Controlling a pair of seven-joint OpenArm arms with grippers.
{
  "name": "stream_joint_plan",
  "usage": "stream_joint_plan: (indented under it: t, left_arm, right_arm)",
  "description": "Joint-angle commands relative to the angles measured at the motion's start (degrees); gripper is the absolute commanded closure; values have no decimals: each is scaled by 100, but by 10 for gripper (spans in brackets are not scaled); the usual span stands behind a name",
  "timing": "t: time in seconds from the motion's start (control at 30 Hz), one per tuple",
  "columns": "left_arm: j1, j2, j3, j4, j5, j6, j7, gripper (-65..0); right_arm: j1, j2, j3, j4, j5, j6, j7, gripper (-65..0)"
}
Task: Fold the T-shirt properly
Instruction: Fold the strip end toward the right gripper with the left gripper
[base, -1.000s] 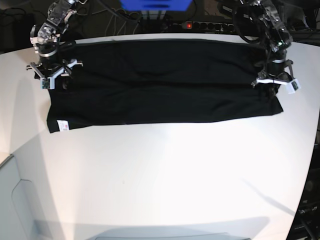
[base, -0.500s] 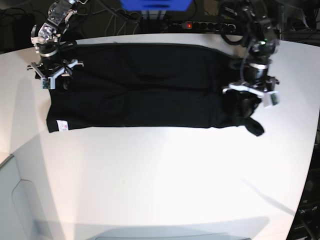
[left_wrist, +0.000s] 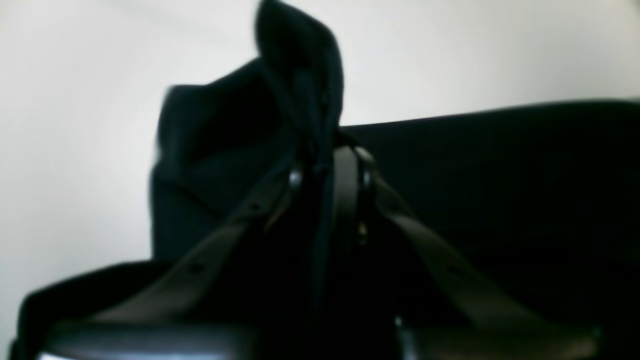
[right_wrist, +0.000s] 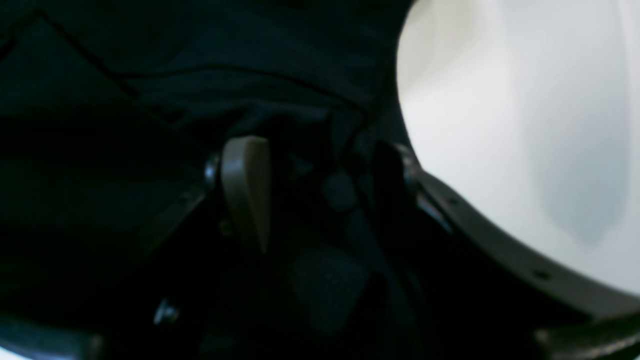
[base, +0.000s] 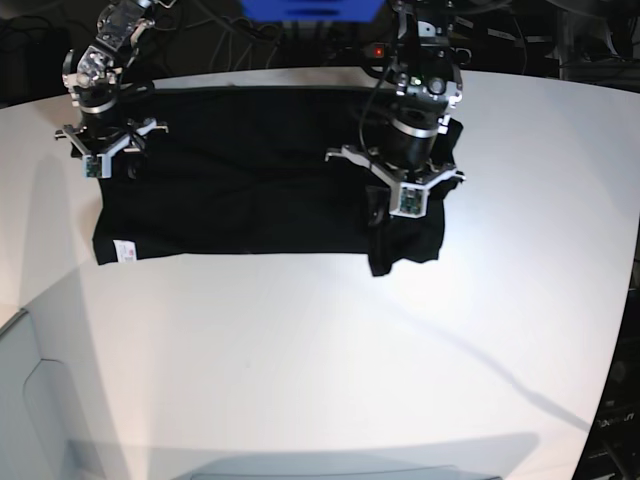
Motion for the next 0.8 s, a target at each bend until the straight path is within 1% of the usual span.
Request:
stream_joint_plan:
  t: [0.0,0.07,0.13,0.2,0.27,0.4,0.5,0.6,0.77]
  left_arm:
    - [-41,33,65,100,-4,234,-161,0]
    - [-76,33,285,30,-4,656,-161,0]
    - [-76,33,690,-111,5,1070,-161,0]
    - [-85,33,1041,-181,5,1342,-161,0]
    - [-94,-89,1463,-384,-4,1615,-161,0]
    - [-410,-352,2210,-920,-39,2177,-170,0]
    - [-586,-388,2685,-1087,-39,2722,-170,0]
    - [-709,-423,2931,-1131,-48,2951,-170,0]
    - [-911,-414,3204,-1272,-48,2995,-161,0]
  right_arm:
    - [-65,-15,-16,-20,-293,56,-421,-328]
    - [-65,-6,-16,-20,-293,56,-421,-328]
    - [-47,-6,-16,-20,-293,56,-421,-328]
    - [-47,-6,-16,-20,-293,56,-421,-328]
    - [-47,-6,-16,-20,-293,56,-421,-328]
    - [-47,-6,-16,-20,-293,56,-421,-328]
    - [-47,-6,-16,-20,-293,56,-421,-328]
    - [-47,-6,-16,-20,-293,56,-421,-328]
    - [-47,-6,-16,-20,-293,56,-421,-328]
